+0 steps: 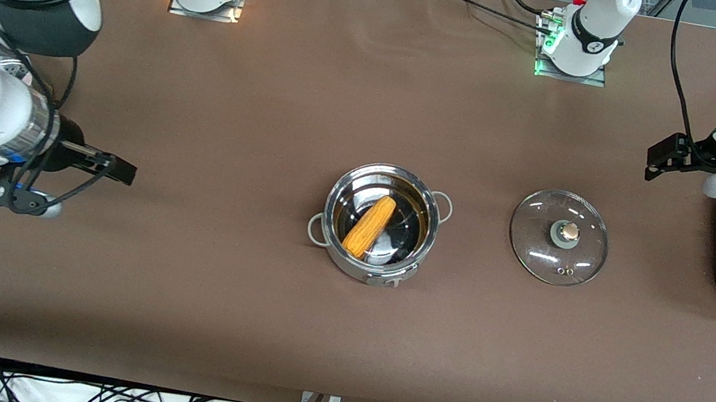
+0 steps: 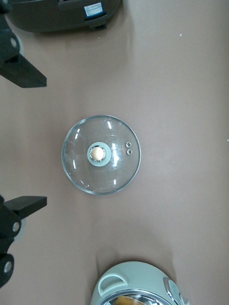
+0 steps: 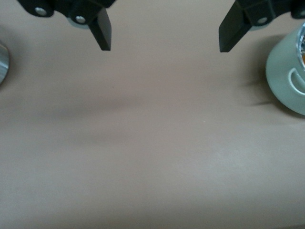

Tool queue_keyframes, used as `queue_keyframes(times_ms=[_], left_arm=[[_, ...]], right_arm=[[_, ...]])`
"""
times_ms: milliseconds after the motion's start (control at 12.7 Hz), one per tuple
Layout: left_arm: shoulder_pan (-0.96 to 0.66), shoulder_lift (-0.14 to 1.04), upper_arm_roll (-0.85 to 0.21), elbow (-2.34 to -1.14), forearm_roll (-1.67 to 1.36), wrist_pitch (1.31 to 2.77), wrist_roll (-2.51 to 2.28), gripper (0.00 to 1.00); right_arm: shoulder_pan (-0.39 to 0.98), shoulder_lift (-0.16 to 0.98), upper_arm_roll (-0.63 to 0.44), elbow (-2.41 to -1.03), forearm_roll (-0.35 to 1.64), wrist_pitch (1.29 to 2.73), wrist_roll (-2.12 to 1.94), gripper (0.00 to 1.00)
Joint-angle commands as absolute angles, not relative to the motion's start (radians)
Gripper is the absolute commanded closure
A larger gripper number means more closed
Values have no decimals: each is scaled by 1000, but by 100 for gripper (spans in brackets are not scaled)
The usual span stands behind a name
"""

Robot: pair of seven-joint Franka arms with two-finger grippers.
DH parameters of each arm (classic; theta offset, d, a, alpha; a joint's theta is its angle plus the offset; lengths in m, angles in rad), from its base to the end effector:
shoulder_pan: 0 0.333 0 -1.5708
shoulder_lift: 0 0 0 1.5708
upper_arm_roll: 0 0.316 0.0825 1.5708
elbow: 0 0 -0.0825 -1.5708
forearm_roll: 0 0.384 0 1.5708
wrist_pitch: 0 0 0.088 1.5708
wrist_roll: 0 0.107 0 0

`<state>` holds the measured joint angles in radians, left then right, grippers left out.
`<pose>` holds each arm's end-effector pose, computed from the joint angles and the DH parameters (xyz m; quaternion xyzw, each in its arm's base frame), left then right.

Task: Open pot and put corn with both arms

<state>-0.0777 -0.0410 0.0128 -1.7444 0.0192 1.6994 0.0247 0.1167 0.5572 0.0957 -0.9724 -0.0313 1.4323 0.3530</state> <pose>0.5476 -0.0336 0.5758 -0.9989 0.0460 0.0018 0.0093 0.6834 0.1226 0.5418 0.9958 -0.0776 -0.0485 0.0037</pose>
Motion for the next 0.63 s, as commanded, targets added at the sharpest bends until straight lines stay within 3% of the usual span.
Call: queue_keyframes(times_ms=[0,158,394,552], left_arm=[[-72,-63,14,-1763,0,1686,21,0],[-68,-64,14,-1764,0,1684,23,0],[-58,-64,12,-1764,0,1683,26,0],[-52,-64,12,-1764,0,1678,28,0]], right_arm=[[81,488,65,-1026,-25,1391,276,0],[5,396,66,-1168,0,1429,249,0],[-32,205,63,-1489,3,1622,248,0],[-32,164,66,-1540,-20,1641,249,0]])
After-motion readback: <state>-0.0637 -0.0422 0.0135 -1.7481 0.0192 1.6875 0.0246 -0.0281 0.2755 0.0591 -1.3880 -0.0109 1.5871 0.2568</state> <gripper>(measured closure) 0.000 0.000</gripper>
